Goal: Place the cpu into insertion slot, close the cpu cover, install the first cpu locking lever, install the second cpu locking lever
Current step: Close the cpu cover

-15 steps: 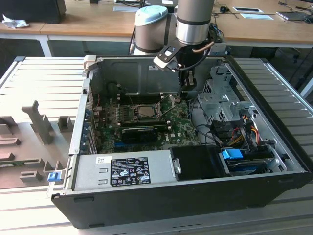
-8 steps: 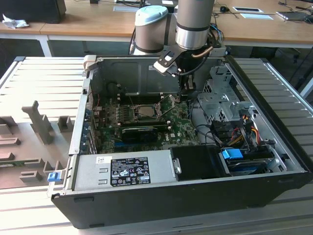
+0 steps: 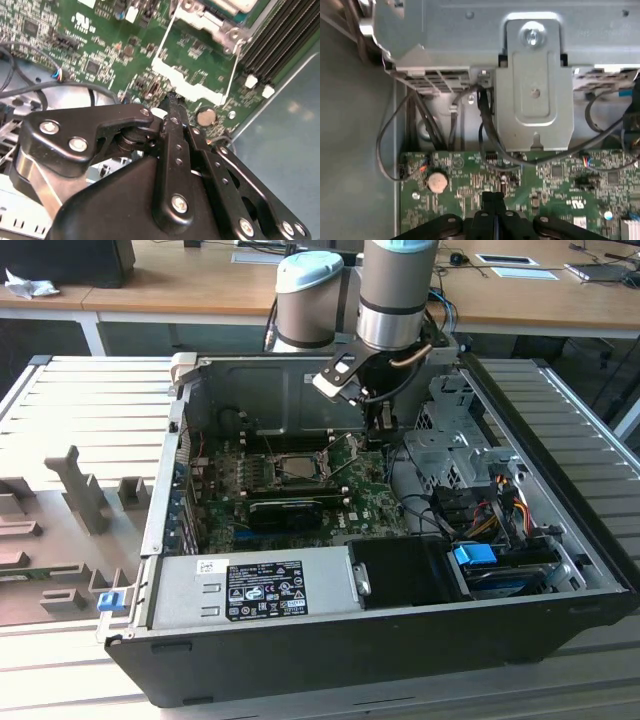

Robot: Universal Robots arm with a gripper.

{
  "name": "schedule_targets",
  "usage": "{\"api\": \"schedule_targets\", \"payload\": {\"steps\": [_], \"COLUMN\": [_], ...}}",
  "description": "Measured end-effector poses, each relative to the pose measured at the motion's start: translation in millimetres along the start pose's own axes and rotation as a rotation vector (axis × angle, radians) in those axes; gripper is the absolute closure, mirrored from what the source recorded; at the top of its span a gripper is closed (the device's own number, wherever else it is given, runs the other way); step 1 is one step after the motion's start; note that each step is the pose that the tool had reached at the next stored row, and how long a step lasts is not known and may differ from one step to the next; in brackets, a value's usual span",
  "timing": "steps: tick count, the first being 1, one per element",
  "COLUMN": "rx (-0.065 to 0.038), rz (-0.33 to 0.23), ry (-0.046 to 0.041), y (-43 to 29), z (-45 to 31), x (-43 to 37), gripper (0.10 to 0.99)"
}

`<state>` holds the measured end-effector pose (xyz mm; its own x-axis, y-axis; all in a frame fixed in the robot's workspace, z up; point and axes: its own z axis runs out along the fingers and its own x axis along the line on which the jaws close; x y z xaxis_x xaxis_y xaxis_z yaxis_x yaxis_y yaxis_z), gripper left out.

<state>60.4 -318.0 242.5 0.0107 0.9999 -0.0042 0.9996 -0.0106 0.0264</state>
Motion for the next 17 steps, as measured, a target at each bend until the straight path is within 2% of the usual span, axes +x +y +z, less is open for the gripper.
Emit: {"api": "schedule_targets", "payload": {"steps": [1, 2, 5, 8, 13, 17], "rx": [0.013, 0.016, 0.017, 0.017, 0.018, 0.018], "rz": [0.0, -0.001, -0.006, -0.013, -0.017, -0.017], "ry": [0.0003, 0.0021, 0.0061, 0.0063, 0.0061, 0.0061], "y": [-0.8, -1.2, -5.0, -12.3, -18.0, -29.1], "z": [-0.3, -1.1, -3.3, -3.3, -3.1, -3.4], "x": [0.0, 0.0, 0.0, -0.2, -0.2, -0.4], "gripper": [0.98, 0.98, 0.98, 0.98, 0.98, 0.98]}}
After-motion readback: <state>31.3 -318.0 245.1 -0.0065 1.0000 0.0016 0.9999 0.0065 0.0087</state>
